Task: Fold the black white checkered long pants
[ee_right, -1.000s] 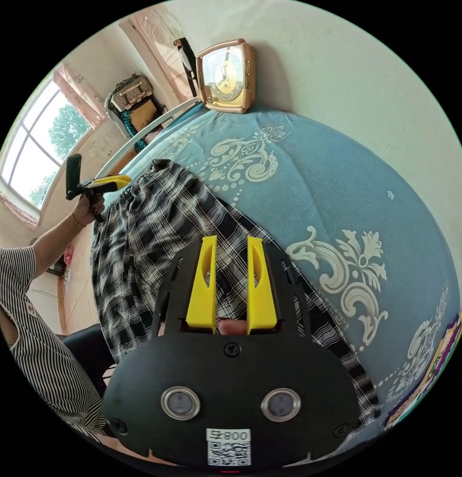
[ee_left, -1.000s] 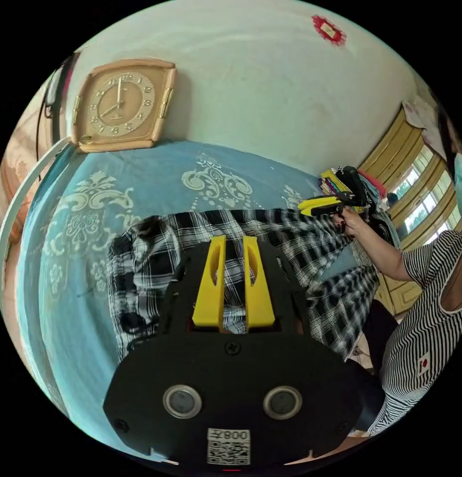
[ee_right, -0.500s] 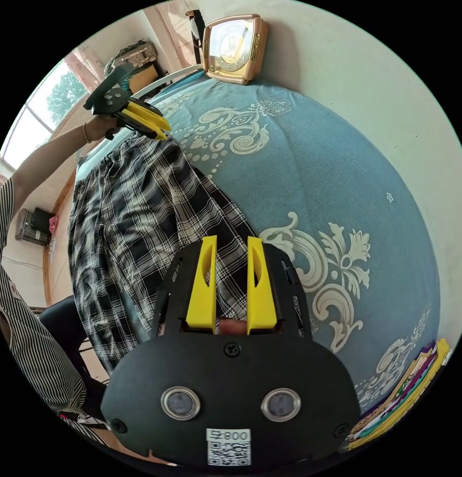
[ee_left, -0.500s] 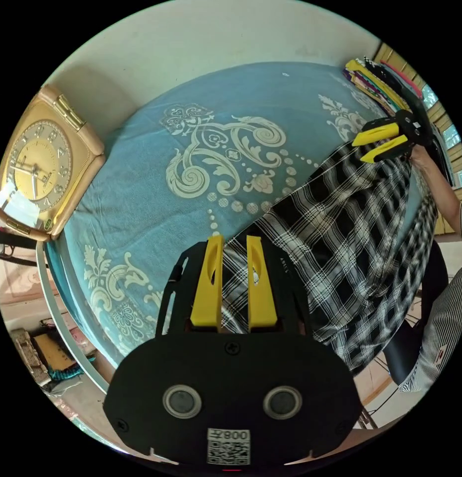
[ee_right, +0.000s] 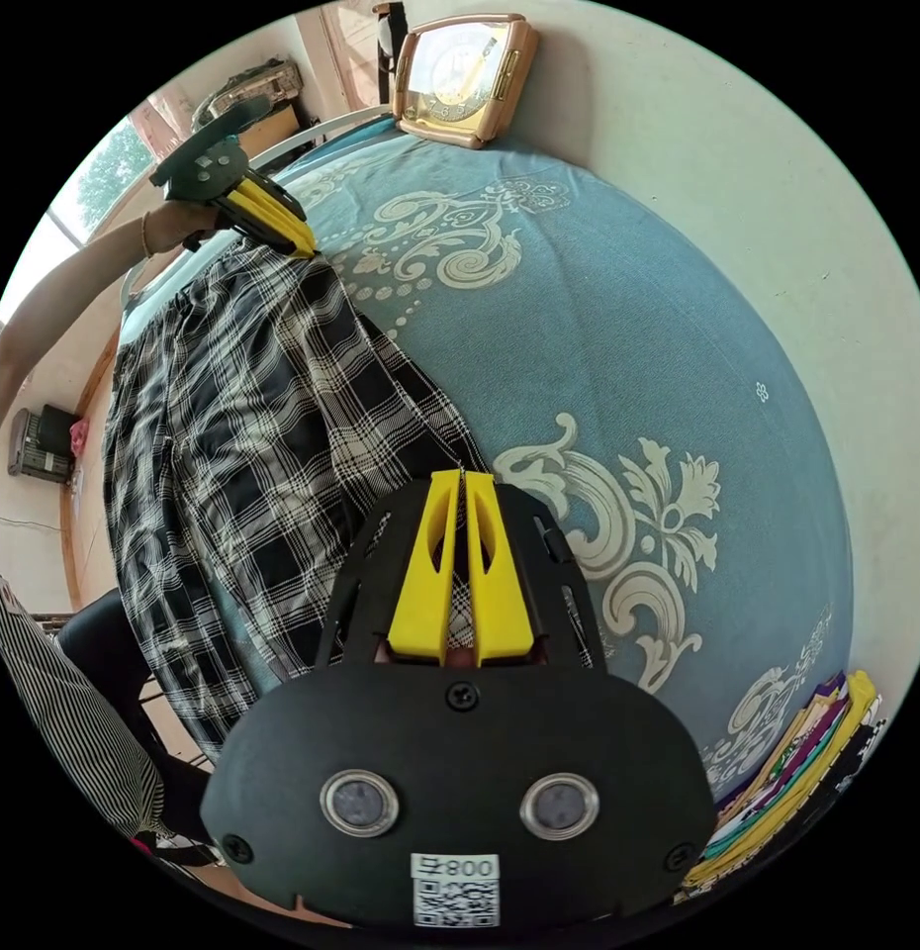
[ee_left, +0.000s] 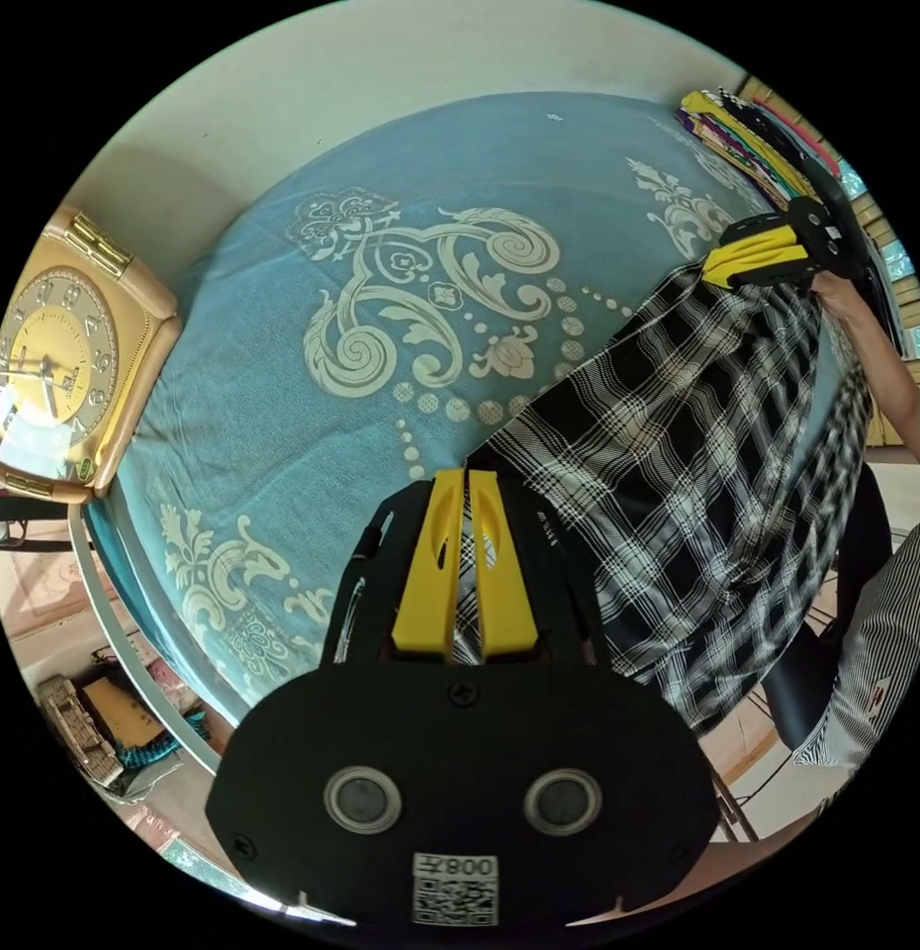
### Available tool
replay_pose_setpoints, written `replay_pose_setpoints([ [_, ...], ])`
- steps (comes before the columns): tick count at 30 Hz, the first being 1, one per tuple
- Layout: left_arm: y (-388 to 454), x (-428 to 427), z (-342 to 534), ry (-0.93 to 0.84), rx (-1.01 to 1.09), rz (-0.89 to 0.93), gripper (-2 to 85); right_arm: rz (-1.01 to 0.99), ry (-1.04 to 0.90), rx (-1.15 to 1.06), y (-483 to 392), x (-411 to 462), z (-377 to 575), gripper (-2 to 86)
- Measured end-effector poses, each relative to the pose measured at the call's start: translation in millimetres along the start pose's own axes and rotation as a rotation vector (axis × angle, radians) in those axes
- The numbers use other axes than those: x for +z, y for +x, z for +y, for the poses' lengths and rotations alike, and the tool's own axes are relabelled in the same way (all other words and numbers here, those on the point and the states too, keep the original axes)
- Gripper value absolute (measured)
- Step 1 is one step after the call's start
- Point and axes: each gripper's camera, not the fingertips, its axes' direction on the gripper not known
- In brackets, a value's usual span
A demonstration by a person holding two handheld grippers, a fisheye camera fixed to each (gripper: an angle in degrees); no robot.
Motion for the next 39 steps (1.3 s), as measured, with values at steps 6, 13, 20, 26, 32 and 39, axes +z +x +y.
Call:
replay_pose_setpoints([
  [6,18.4,-29.8,16.9,0.053,-0.046,-0.035,0.8,0.017,0.021,0.008,-42.3,-31.7,9.7,0.0],
  [13,52.2,-71.8,64.1,0.121,-0.063,-0.08,0.7,0.056,0.105,0.011,-117.8,-92.6,34.7,0.0],
  [20,95.9,-106.6,146.5,0.178,-0.097,-0.106,0.7,0.092,0.123,-0.026,-212.2,-142.1,65.3,0.1],
  [26,139.6,-112.0,235.8,0.214,-0.153,-0.105,0.7,0.113,0.058,-0.088,-306.7,-158.5,95.6,0.3],
  [32,173.8,-85.3,326.3,0.215,-0.264,-0.054,0.7,0.043,-0.02,-0.108,-387.0,-147.7,124.7,0.3],
  [39,201.3,-43.4,412.4,0.207,-0.383,0.03,0.7,0.021,-0.097,-0.108,-454.8,-129.6,150.7,0.2],
])
